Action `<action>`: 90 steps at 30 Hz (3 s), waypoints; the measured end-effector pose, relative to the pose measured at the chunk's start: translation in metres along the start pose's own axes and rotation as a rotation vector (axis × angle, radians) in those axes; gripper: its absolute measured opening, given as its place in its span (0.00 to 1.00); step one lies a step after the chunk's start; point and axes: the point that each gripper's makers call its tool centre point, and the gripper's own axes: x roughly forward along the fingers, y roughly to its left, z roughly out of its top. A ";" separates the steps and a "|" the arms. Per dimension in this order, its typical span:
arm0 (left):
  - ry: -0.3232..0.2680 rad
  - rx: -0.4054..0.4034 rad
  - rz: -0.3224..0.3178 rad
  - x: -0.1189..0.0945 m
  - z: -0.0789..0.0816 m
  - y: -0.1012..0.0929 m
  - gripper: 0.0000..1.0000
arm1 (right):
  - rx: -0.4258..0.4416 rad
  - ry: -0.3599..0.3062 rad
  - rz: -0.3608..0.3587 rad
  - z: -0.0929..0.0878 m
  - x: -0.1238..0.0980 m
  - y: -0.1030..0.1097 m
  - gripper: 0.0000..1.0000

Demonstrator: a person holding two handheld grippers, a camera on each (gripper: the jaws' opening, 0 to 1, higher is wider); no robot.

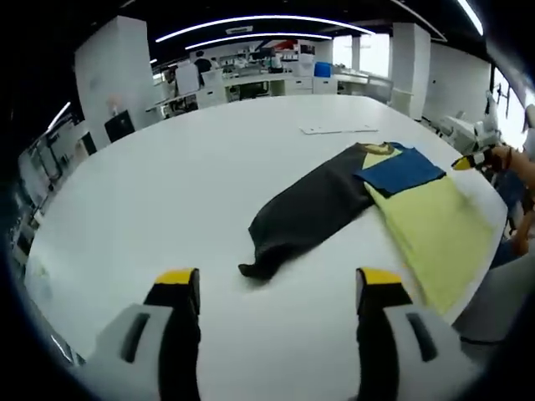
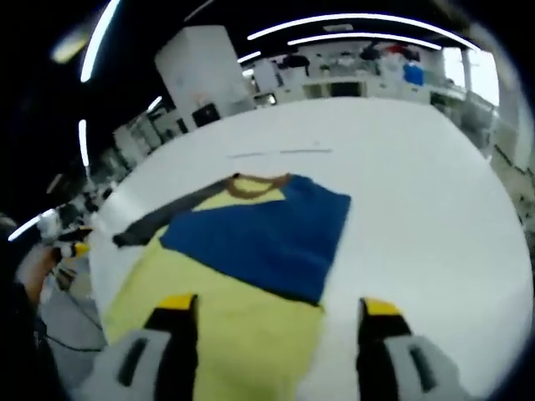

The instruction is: Fold the garment on the visible template until the final outline fits inside the template.

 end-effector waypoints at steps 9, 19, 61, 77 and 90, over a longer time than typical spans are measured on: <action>-0.029 -0.024 0.060 0.018 0.009 0.033 0.53 | -0.099 0.023 0.046 -0.011 -0.024 0.027 0.89; 0.042 -0.024 0.070 0.048 -0.002 0.052 0.48 | -0.102 0.006 0.074 -0.014 -0.034 0.047 0.86; 0.145 -0.144 -0.066 0.077 -0.049 0.026 0.01 | -0.181 -0.026 0.076 -0.018 -0.061 0.073 0.99; -0.099 -0.071 0.091 0.039 -0.006 0.042 0.00 | -0.157 -0.044 0.063 -0.024 -0.062 0.075 0.99; -0.073 -0.247 0.221 0.041 -0.042 0.049 0.02 | -0.165 -0.052 0.053 -0.021 -0.067 0.073 0.97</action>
